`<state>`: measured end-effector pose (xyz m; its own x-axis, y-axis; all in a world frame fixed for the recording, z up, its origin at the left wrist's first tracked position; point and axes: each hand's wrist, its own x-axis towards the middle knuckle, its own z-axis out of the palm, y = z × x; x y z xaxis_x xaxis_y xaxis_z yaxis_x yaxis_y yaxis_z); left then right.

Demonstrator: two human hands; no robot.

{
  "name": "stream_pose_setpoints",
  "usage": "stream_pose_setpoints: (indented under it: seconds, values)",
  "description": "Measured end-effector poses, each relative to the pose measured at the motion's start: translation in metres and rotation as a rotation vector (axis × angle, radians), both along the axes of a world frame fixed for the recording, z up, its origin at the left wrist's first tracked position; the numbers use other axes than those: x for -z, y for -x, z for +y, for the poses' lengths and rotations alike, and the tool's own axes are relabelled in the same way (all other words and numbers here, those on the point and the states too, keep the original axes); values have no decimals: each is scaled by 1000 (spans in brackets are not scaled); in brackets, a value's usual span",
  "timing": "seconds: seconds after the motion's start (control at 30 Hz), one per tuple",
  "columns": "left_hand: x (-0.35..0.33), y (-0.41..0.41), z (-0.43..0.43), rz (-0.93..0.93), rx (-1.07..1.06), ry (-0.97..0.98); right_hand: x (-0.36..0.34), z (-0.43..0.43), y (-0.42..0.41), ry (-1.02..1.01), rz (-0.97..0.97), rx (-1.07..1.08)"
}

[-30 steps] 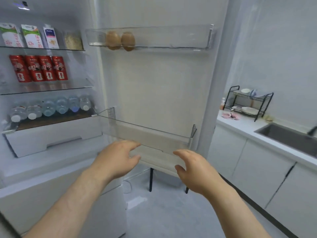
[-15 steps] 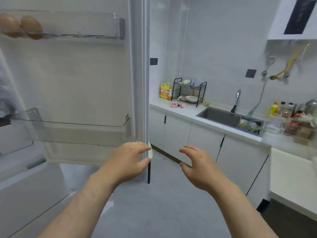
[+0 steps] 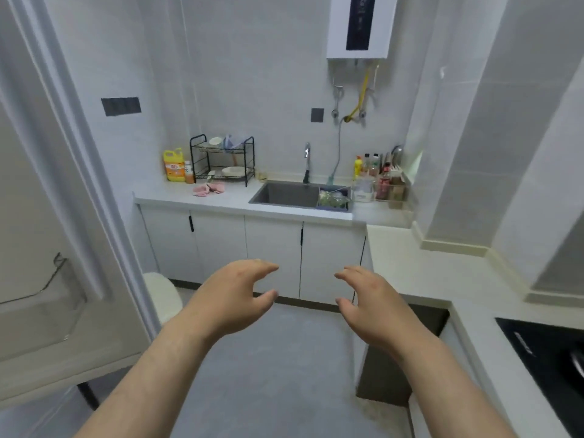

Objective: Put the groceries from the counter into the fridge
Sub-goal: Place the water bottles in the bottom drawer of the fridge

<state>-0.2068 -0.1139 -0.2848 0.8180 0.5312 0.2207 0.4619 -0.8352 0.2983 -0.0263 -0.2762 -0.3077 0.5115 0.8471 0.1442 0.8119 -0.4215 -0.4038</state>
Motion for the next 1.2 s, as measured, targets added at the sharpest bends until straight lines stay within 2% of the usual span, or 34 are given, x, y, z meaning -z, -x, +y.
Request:
stream_pose_setpoints:
  seconds: [0.33, 0.53, 0.67, 0.9, 1.2]
  values:
    - [2, -71, 22, 2, 321, 82, -6, -32, -6, -5, 35, 341]
    - [14, -107, -2, 1, 543, 173, 2, -53, 6, -5, 54, 521]
    - [18, -138, -31, 3, 708, 193, 9, -90, 15, 21, 51, 673]
    - [15, -185, -113, 42, 989, 95, 17, -190, 43, 24, 21, 992]
    - [35, -208, -221, 147, 1222, 38, 22, -300, 77, 50, 33, 1214]
